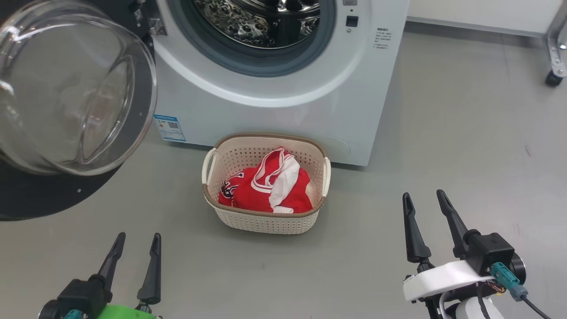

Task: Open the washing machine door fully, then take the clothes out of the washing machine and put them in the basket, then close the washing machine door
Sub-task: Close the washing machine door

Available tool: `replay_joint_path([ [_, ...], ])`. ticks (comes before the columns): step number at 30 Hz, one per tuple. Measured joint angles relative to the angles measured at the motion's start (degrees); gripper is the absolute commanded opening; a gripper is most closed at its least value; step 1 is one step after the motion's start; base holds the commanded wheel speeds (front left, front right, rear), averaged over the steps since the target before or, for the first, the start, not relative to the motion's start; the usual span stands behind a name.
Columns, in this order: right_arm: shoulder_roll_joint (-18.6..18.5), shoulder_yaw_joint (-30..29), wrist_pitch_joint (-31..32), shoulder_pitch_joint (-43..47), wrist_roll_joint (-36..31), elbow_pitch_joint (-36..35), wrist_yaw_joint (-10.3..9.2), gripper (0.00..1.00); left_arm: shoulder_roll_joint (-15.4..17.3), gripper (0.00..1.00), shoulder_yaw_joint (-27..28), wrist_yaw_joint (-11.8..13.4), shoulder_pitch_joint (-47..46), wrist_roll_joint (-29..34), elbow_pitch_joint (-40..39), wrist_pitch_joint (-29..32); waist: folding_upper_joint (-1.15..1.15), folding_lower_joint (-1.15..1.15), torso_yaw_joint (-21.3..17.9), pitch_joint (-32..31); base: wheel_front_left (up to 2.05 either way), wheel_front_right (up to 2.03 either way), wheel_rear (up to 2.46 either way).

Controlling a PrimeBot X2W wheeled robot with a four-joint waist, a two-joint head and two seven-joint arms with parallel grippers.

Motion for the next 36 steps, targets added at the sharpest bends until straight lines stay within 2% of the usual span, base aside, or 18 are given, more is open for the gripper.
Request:
replay_joint_path([
  [9, 0.00, 0.86, 0.00, 0.00, 0.10, 0.57, 0.92, 1.00, -0.16, 1.00, 1.34, 0.00, 0.01, 0.59, 0.27, 0.00, 0.00, 0.00, 6.01, -0.47, 0.00, 0.00, 0.00],
  [14, 0.00, 1.07, 0.00, 0.03, 0.54, 0.66, 1.29, 1.00, -0.21, 1.00, 1.23, 0.00, 0.02, 1.12, 0.27, 0.00, 0.00, 0.00, 10.81, -1.12, 0.00, 0.00, 0.00],
  [22, 0.01, 4.52, 0.00, -0.04, 0.58, 1.60, 2.15, 1.00, -0.26, 1.00, 4.17, 0.00, 0.79, 1.11, -1.38, 0.00, 0.00, 0.00, 15.66, -1.73, 0.00, 0.00, 0.00],
  [27, 0.00, 6.54, 0.00, -0.42, 0.64, 2.88, 2.61, 1.00, -0.46, 1.00, 6.33, 0.00, 2.04, 1.11, -2.70, 0.00, 0.00, 0.00, 17.29, -1.95, 0.00, 0.00, 0.00],
  [36, -0.02, 7.83, 0.00, -2.54, 1.58, 3.82, 3.27, 1.00, -0.91, 1.00, 8.61, 0.00, 2.88, 1.11, -4.48, 0.00, 0.00, 0.00, 17.85, -1.68, 0.00, 0.00, 0.00],
])
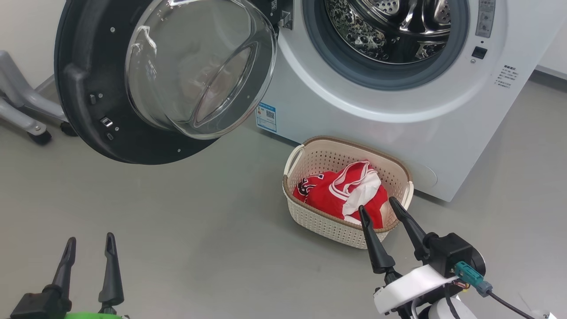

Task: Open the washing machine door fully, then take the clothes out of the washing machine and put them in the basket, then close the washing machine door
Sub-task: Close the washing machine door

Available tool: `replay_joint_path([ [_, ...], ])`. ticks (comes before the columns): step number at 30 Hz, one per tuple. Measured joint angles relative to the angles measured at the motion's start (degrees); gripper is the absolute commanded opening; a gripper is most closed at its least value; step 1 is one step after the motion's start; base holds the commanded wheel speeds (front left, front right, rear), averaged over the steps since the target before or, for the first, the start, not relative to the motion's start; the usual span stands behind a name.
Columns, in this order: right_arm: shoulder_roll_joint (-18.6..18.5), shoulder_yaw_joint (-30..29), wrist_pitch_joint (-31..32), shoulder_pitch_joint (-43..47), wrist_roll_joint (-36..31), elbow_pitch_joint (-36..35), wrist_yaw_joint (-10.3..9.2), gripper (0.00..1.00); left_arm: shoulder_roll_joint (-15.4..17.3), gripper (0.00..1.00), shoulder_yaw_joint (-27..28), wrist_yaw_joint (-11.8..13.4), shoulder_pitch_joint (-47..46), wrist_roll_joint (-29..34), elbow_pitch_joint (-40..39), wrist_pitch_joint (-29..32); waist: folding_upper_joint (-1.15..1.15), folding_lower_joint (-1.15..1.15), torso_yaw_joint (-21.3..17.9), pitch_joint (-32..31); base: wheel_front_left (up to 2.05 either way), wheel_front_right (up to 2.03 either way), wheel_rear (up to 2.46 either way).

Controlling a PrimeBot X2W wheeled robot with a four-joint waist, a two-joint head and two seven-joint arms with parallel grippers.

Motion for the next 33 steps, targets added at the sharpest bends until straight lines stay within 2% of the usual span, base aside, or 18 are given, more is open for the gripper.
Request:
replay_joint_path([
  [33, -0.02, 0.54, 0.00, -1.16, 0.02, 1.65, 0.03, 1.00, -0.83, 1.00, 0.45, 0.00, 1.33, 0.48, -0.79, 0.00, 0.00, 0.00, 0.05, 0.74, 0.00, 0.00, 0.00],
])
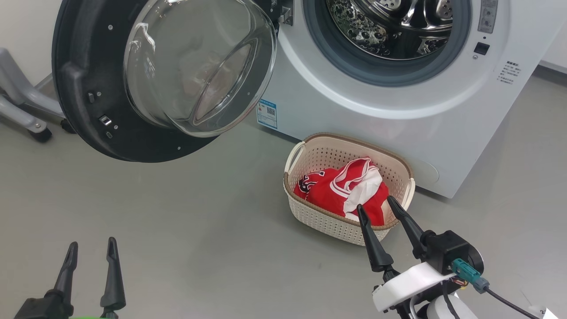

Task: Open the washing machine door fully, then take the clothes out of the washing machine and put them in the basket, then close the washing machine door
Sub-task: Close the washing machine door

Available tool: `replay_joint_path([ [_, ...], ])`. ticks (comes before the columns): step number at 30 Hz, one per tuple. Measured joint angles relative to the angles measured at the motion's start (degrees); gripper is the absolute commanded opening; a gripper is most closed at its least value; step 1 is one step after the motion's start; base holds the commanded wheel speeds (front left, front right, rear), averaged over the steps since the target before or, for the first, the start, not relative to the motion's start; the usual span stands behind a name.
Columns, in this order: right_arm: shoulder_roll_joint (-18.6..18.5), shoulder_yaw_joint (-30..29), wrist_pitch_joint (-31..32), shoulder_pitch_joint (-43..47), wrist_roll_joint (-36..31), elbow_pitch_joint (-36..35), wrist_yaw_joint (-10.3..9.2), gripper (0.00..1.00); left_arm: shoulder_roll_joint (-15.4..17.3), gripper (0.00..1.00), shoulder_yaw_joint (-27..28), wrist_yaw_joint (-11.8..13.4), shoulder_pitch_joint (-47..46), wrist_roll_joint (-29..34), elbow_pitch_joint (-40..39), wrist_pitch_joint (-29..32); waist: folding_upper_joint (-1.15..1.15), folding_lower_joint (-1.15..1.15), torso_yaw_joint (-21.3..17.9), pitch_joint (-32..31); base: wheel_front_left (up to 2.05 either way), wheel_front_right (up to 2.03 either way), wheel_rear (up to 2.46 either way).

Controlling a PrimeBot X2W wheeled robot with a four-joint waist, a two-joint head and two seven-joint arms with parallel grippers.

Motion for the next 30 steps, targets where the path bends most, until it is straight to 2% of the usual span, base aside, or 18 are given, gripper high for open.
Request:
replay_joint_path([
  [4, 0.00, 0.00, 0.00, -0.19, 0.01, -0.03, -0.05, 1.00, -0.01, 1.00, 0.07, 0.00, 0.00, 0.00, -0.29, 0.00, 0.00, 0.00, 0.01, 0.30, 0.00, 0.00, 0.00],
  [5, 0.00, 0.00, 0.00, -0.24, 0.01, -0.02, -0.05, 1.00, -0.02, 0.87, -0.01, 0.00, 0.00, 0.00, -0.32, 0.00, 0.00, 0.00, 0.02, 0.38, 0.00, 0.00, 0.00],
  [6, -0.02, 0.01, 0.00, -0.28, 0.00, -0.02, -0.05, 1.00, -0.03, 0.00, -0.15, 0.00, 0.00, 0.00, -0.33, 0.00, 0.00, 0.00, 0.03, 0.44, 0.00, 0.00, 0.00],
  [17, -0.05, 0.43, 0.00, -0.83, -1.26, -0.27, -0.67, 1.00, 0.54, 0.00, -0.08, 0.00, -0.18, -0.08, -1.64, 0.00, 0.00, 0.00, 0.02, 2.90, 0.00, 0.00, 0.00],
  [23, -1.22, 0.87, 0.00, -0.99, -2.79, -0.27, -1.60, 1.00, 5.81, 0.00, 1.72, 0.00, -3.32, -1.43, -3.46, 0.00, 0.00, 0.00, -0.04, 5.41, 0.00, 0.00, 0.00],
  [25, -1.45, 0.82, 0.00, -1.00, -3.25, -0.35, -1.97, 1.00, 6.32, 0.00, 3.09, 0.00, -5.85, -5.09, -4.00, 0.00, 0.00, 0.00, -0.09, 6.37, 0.00, 0.00, 0.00],
  [27, -1.49, 0.96, 0.00, -1.04, -3.48, -0.43, -2.07, 1.00, 7.06, 0.00, 3.68, 0.00, -6.99, -6.16, -4.19, 0.00, 0.00, 0.00, -0.13, 6.88, 0.00, 0.00, 0.00],
  [28, -1.51, 1.25, 0.02, -1.12, -3.86, -0.55, -2.07, 1.00, 8.21, 0.00, 4.44, -0.01, -8.03, -6.95, -4.44, -0.01, 0.00, 0.00, -0.20, 7.39, 0.00, 0.00, 0.00],
  [29, -1.53, 1.83, 0.32, -1.52, -4.48, -1.00, -2.07, 1.00, 10.67, 0.00, 6.54, -0.01, -9.93, -10.33, -4.36, -0.01, 0.00, 0.00, -0.44, 8.48, 0.00, 0.00, 0.00],
  [30, -1.53, 1.83, 0.32, -1.52, -4.48, -1.00, -2.07, 1.00, 10.67, 0.00, 6.54, -0.01, -9.93, -10.33, -4.36, -0.01, 0.00, 0.00, -0.44, 8.48, 0.00, 0.00, 0.00],
])
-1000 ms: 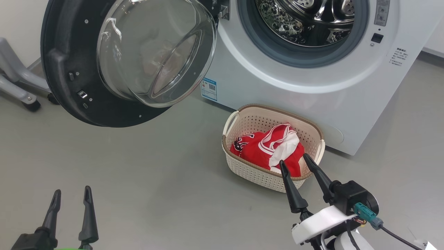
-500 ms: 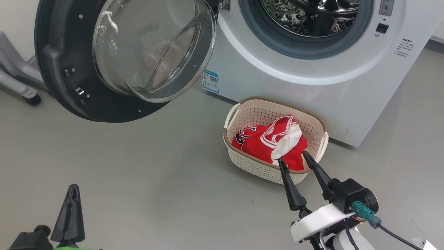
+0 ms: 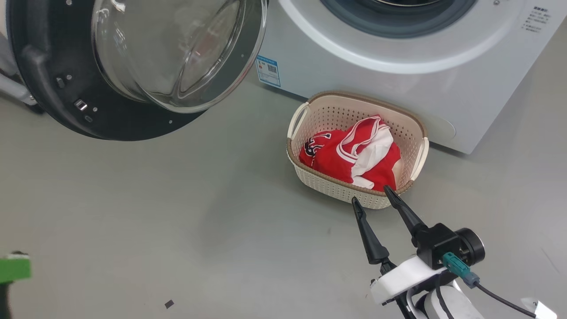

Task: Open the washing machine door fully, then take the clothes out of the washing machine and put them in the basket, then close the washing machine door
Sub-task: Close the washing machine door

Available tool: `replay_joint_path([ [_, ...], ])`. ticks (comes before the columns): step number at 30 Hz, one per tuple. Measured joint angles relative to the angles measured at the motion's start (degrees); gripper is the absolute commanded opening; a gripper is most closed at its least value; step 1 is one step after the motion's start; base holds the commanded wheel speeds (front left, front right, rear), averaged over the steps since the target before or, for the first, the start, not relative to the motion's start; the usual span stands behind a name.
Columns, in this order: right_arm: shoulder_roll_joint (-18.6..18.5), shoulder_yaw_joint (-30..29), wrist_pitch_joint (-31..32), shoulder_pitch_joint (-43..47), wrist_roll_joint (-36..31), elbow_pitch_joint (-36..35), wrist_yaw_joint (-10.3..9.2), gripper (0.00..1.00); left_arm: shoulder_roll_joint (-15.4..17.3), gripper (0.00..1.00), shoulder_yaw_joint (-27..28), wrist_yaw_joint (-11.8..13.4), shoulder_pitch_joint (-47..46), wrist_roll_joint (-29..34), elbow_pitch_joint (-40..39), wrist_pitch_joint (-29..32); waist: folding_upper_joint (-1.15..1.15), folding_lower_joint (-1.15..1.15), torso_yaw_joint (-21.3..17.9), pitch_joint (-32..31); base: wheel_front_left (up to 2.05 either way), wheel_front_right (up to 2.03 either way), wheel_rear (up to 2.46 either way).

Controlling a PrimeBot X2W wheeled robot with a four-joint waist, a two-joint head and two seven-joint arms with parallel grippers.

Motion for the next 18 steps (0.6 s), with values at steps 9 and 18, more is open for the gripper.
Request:
replay_joint_path([
  [9, -1.11, 1.19, 1.63, -3.19, -2.38, -1.86, -0.51, 1.00, 10.39, 0.00, 11.50, 0.00, -12.05, -19.76, 6.47, 5.33, 0.00, 0.00, -2.58, 5.33, 0.00, 0.00, 0.00],
  [18, -1.09, 1.76, 1.79, -5.87, -3.63, -3.10, -0.54, 1.00, 13.86, 0.00, 24.16, 0.27, -25.22, -46.26, 22.19, 20.89, 0.00, 0.00, -7.57, 9.41, 0.00, 0.00, 0.00],
])
